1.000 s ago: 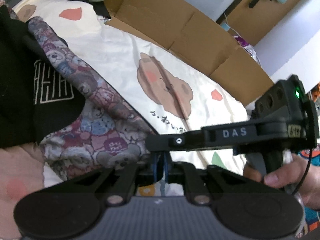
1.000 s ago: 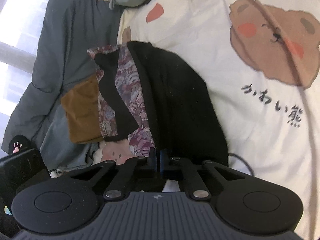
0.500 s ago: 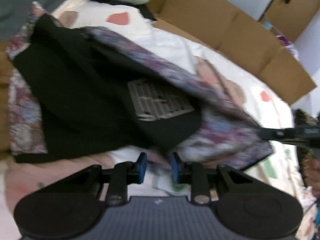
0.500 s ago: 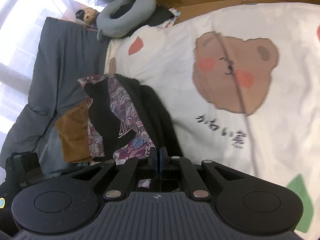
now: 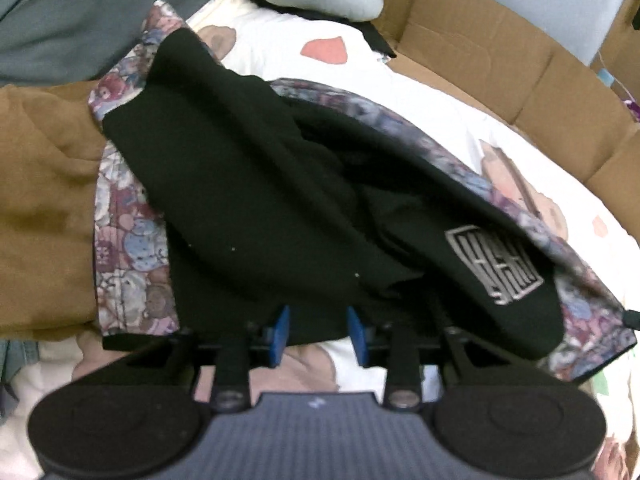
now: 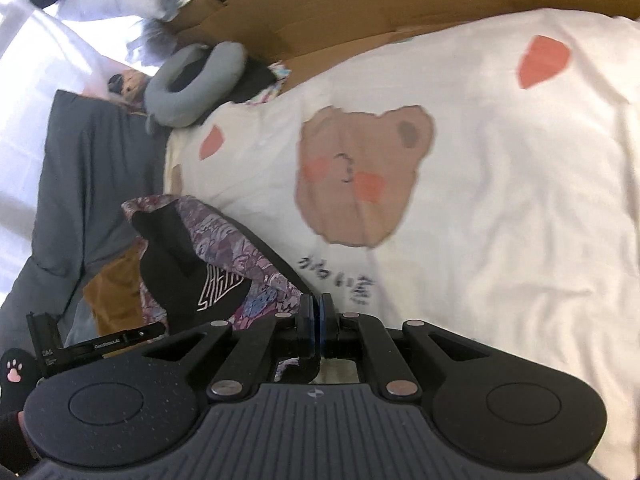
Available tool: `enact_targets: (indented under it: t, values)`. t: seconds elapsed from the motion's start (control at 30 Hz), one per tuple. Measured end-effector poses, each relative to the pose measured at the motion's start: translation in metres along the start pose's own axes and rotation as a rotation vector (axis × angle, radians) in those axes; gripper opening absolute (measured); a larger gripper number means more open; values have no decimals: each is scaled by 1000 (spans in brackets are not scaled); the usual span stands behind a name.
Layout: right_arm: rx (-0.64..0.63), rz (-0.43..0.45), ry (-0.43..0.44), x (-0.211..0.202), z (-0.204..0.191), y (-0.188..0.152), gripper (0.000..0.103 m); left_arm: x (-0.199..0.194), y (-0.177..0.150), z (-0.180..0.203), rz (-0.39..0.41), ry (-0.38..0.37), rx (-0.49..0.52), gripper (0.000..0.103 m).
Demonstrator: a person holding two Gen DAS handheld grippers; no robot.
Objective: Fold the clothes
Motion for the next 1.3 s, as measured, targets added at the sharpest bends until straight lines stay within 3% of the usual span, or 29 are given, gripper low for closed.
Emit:
enact_targets:
  t: [0.07, 0.1, 0.47, 0.77, 0.93, 1.13, 1.17, 1.27, 1.3]
  values:
    - [11, 7, -10, -8, 5, -2, 0, 0, 1, -5, 6, 11, 7, 55]
    - [17, 10, -15, -11, 7, -2, 0, 1, 2, -8, 8, 18, 7, 57]
    - [50, 73, -93, -40, 27, 7, 0, 3, -1, -33, -9, 56, -40, 65]
    - [129, 162, -236, -86, 75, 6, 0, 8, -2, -30, -30, 28, -40, 69]
    - [190, 200, -209, -108, 98, -2, 0, 7, -1, -22, -19, 40, -40, 69]
    - [189, 145, -111, -89, 91, -5, 2, 12, 0, -20, 4, 46, -56, 71]
    - [184, 134, -95, -84, 88, -5, 6, 13, -1, -20, 5, 48, -59, 71]
    - [167, 105, -73, -71, 81, -6, 35, 15, -3, -23, 2, 57, -65, 71]
    - [161, 97, -76, -67, 81, -6, 39, 16, -3, -25, 3, 62, -67, 71]
Point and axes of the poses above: each gripper's, at about its wrist camera, not at the fingertips, and x roughly the way its jaws point, z to its right, y to its top, the point moved 5 cm from there along x, roughly the way its jaws point, and after that the axes turned 5 degrees about y, right-handed, at the moved point
